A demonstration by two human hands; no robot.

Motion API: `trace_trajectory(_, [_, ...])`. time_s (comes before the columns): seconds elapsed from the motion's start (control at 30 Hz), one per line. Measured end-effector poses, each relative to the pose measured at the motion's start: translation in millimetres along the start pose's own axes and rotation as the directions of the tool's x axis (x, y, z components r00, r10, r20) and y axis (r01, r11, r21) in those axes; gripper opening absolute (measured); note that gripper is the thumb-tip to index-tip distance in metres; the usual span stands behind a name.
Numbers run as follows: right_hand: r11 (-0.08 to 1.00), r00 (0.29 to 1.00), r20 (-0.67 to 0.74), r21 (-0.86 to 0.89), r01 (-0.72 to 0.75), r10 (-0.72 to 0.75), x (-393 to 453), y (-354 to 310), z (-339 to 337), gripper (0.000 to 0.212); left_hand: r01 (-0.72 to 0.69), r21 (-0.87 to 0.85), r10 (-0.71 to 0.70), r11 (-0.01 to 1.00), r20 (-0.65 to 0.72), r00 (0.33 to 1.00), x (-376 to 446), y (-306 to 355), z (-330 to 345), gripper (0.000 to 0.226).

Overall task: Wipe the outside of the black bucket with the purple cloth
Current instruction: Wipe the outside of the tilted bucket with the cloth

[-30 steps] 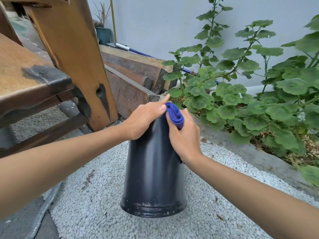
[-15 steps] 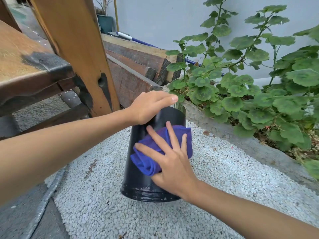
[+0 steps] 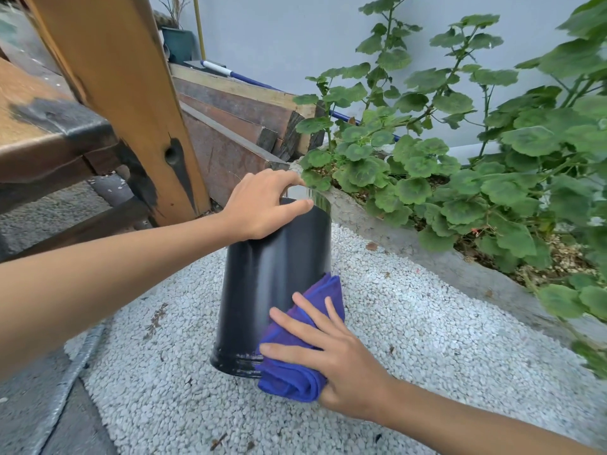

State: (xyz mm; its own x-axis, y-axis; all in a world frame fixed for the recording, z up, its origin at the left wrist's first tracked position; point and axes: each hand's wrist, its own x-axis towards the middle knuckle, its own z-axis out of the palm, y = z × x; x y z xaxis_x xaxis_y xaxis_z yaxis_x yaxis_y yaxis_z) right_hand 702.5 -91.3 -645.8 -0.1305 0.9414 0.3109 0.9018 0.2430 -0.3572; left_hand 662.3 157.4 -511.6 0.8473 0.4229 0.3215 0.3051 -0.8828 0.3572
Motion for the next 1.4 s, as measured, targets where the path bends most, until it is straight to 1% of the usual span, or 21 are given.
trace_trajectory(0.07, [0.987, 0.997, -0.032, 0.147, -0.062, 0.068, -4, 9, -6, 0.088, -0.049, -0.032, 0.052, 0.998, 0.072, 0.996, 0, -3, -7, 0.050])
trace_trajectory(0.1, [0.957, 0.985, -0.074, 0.257, -0.134, 0.157, -4, 11, -10, 0.089, -0.058, -0.082, 0.067, 0.995, 0.117, 0.991, 1, -6, -13, 0.050])
trace_trajectory(0.13, [0.891, 0.953, -0.110, 0.398, -0.219, 0.283, -3, 12, -15, 0.086, -0.047, -0.132, 0.068, 0.990, 0.153, 0.986, 3, -11, -19, 0.048])
trace_trajectory(0.17, [0.777, 0.891, -0.124, 0.550, -0.305, 0.438, 0, 12, -22, 0.075, -0.025, -0.152, 0.052, 0.988, 0.179, 0.982, 5, -17, -26, 0.045])
trace_trajectory(0.2, [0.628, 0.792, -0.115, 0.681, -0.376, 0.599, 6, 11, -31, 0.054, 0.001, -0.133, 0.026, 0.991, 0.201, 0.979, 7, -23, -31, 0.043])
trace_trajectory(0.23, [0.475, 0.668, -0.077, 0.763, -0.438, 0.740, 12, 13, -39, 0.031, 0.022, -0.089, -0.001, 0.996, 0.224, 0.975, 9, -29, -36, 0.044])
trace_trajectory(0.27, [0.336, 0.547, -0.021, 0.809, -0.483, 0.837, 19, 16, -48, 0.026, 0.036, -0.042, -0.024, 0.998, 0.256, 0.967, 12, -34, -39, 0.047])
trace_trajectory(0.3, [0.228, 0.455, 0.038, 0.827, -0.514, 0.890, 22, 20, -55, 0.031, 0.040, -0.018, -0.033, 0.999, 0.293, 0.956, 12, -36, -41, 0.049])
trace_trajectory(0.33, [0.153, 0.400, 0.087, 0.834, -0.531, 0.912, 24, 24, -61, 0.034, 0.038, -0.013, -0.031, 0.999, 0.323, 0.946, 12, -38, -41, 0.047])
trace_trajectory(0.4, [0.093, 0.359, 0.140, 0.823, -0.560, 0.923, 25, 30, -70, 0.035, 0.023, -0.016, -0.016, 1.000, 0.346, 0.938, 11, -36, -39, 0.037])
trace_trajectory(0.5, [0.107, 0.330, 0.131, 0.783, -0.613, 0.935, 22, 35, -73, 0.038, -0.061, -0.010, 0.061, 0.998, 0.332, 0.941, 9, -19, -37, 0.032])
trace_trajectory(0.6, [0.147, 0.326, 0.083, 0.769, -0.622, 0.942, 21, 37, -77, 0.041, -0.126, 0.033, 0.108, 0.992, 0.332, 0.937, 14, 11, -25, 0.038])
trace_trajectory(0.67, [0.150, 0.322, 0.072, 0.776, -0.613, 0.944, 18, 37, -80, 0.039, -0.091, 0.101, 0.053, 0.991, 0.336, 0.941, 24, 25, -15, 0.047])
trace_trajectory(0.73, [0.151, 0.322, 0.072, 0.774, -0.614, 0.944, 14, 39, -81, 0.038, 0.010, 0.182, -0.072, 0.983, 0.335, 0.939, 36, 31, -7, 0.057])
trace_trajectory(0.83, [0.179, 0.317, 0.032, 0.767, -0.616, 0.948, 13, 42, -85, 0.041, 0.167, 0.274, -0.255, 0.947, 0.324, 0.911, 45, 35, -2, 0.069])
trace_trajectory(0.93, [0.261, 0.335, -0.054, 0.746, -0.613, 0.941, 13, 47, -91, 0.042, 0.200, 0.320, -0.302, 0.926, 0.310, 0.901, 46, 34, -3, 0.069])
trace_trajectory(1.0, [0.307, 0.336, -0.108, 0.720, -0.623, 0.936, 12, 52, -93, 0.041, 0.210, 0.276, -0.297, 0.938, 0.327, 0.897, 45, 26, -10, 0.072])
trace_trajectory(1.07, [0.321, 0.332, -0.122, 0.686, -0.653, 0.935, 12, 57, -95, 0.039, 0.227, 0.135, -0.263, 0.964, 0.401, 0.878, 40, 11, -20, 0.074])
trace_trajectory(1.17, [0.286, 0.327, -0.050, 0.620, -0.731, 0.944, 12, 60, -90, 0.048, 0.235, -0.107, -0.149, 0.966, 0.513, 0.846, 21, -7, -28, 0.091])
trace_trajectory(1.3, [0.254, 0.367, 0.130, 0.515, -0.819, 0.921, 7, 48, -60, 0.055, 0.184, -0.249, -0.059, 0.951, 0.437, 0.897, 9, -13, -21, 0.101])
trace_trajectory(1.4, [0.254, 0.361, 0.109, 0.527, -0.811, 0.926, 4, 39, -50, 0.048, 0.205, -0.317, -0.039, 0.926, 0.459, 0.888, 12, -7, -22, 0.099])
